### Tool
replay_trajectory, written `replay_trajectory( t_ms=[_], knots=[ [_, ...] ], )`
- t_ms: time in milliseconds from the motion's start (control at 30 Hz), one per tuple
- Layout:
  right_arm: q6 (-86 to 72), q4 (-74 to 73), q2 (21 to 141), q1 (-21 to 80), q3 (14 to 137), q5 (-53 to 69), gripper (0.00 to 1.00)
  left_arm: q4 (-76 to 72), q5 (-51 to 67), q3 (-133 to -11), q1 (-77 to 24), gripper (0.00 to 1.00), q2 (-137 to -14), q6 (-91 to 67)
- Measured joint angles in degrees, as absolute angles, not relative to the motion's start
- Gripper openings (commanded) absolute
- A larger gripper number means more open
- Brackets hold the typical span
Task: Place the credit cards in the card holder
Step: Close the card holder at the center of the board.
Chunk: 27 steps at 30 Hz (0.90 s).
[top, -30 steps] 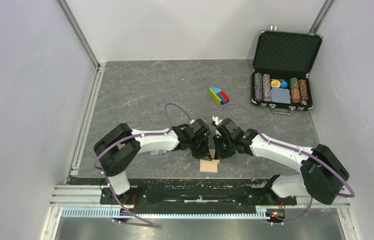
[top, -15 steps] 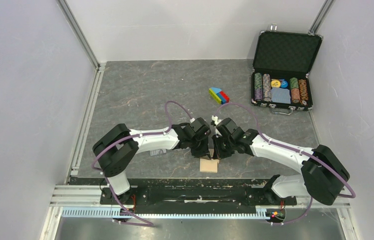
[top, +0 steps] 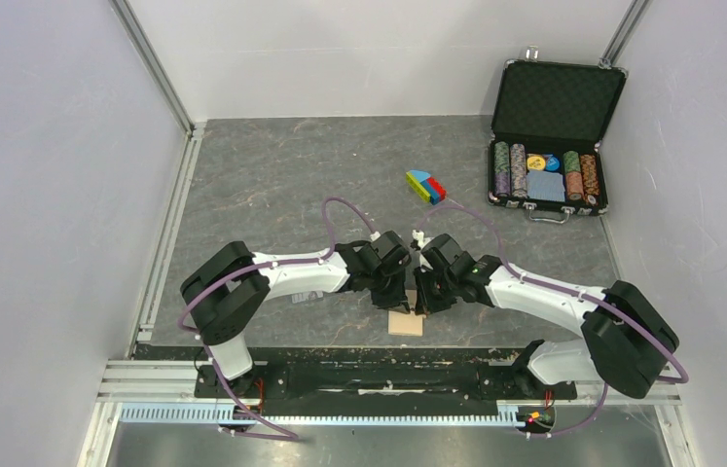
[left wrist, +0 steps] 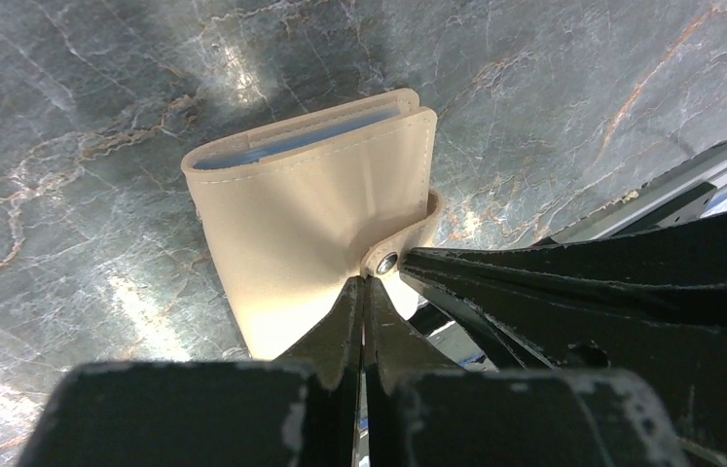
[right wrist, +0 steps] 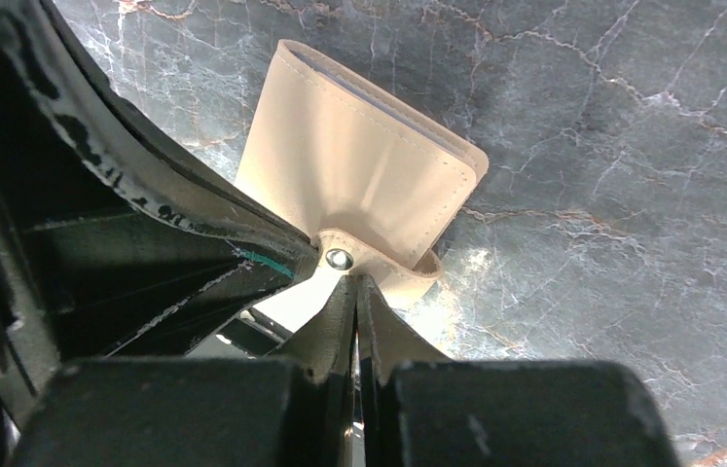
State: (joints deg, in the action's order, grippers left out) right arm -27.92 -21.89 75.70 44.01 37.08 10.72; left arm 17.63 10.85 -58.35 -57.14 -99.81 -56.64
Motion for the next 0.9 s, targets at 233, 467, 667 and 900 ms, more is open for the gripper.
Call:
replay_trajectory(
  t_ms=[233, 467, 667, 900],
  knots=[
    [-28.3, -21.4, 75.4, 44.0, 37.0, 10.5, 0.00, 17.6, 10.8, -58.3, -57.4, 0.02, -99.8, -56.6],
    [-28.7, -21.0, 73.6, 44.0, 37.0, 10.0, 0.00, 17.6, 10.7, -58.4, -57.4, 0.02, -99.8, -56.6],
    [-28.9, -20.2, 73.6, 44.0, 36.5, 10.1, 0.00, 18.9, 9.5, -58.7, -57.9, 0.02, -99.7, -56.3],
    [-28.9, -18.8, 75.5, 44.0, 35.4, 10.3, 0.00, 19.8, 9.1, -58.7, -58.0, 0.02, -99.7, -56.0]
  ],
)
